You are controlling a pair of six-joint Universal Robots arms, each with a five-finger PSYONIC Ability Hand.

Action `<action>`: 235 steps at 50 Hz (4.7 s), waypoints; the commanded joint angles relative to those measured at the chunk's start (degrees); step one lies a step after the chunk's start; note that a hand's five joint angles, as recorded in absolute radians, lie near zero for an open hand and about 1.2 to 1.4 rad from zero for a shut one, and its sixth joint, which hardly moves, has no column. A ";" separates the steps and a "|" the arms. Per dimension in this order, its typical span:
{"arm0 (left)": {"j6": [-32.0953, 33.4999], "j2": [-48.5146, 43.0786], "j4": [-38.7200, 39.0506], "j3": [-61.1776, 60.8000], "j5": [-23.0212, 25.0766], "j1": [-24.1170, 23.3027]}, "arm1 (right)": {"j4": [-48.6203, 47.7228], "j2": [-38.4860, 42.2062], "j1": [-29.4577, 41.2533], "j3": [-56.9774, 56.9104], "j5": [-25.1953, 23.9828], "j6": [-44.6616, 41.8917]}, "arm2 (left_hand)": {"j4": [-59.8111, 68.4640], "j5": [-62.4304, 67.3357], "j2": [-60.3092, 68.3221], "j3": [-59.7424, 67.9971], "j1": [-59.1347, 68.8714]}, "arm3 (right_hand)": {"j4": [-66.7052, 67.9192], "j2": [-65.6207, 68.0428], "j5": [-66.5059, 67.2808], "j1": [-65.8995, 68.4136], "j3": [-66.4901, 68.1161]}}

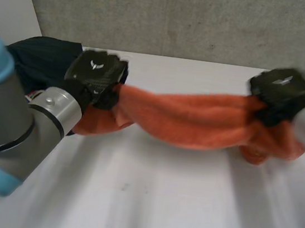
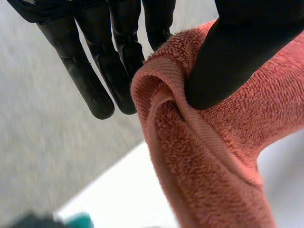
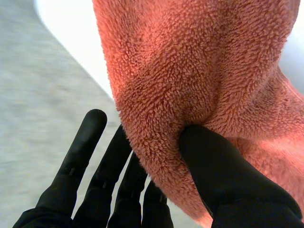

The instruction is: Fold the laundry.

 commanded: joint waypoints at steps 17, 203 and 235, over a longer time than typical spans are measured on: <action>0.17 -3.61 1.00 0.26 0.26 5.98 | -9.64 9.02 4.18 -1.95 6.77 1.94 | -52.86 -49.40 -52.72 -52.28 -49.40 | -53.02 -51.07 -50.67 -46.45 -52.55; -2.81 -4.57 18.76 -4.23 -0.88 10.64 | -8.75 21.14 -24.84 7.63 -12.31 0.00 | 11.38 14.84 11.52 11.96 14.84 | -28.31 -26.35 -25.96 -21.73 -27.84; 2.63 19.08 -17.45 2.36 3.86 12.92 | 16.47 -12.09 -26.86 -3.71 -2.20 -22.76 | 11.38 14.84 11.52 11.96 14.84 | 11.35 13.31 13.70 17.93 11.82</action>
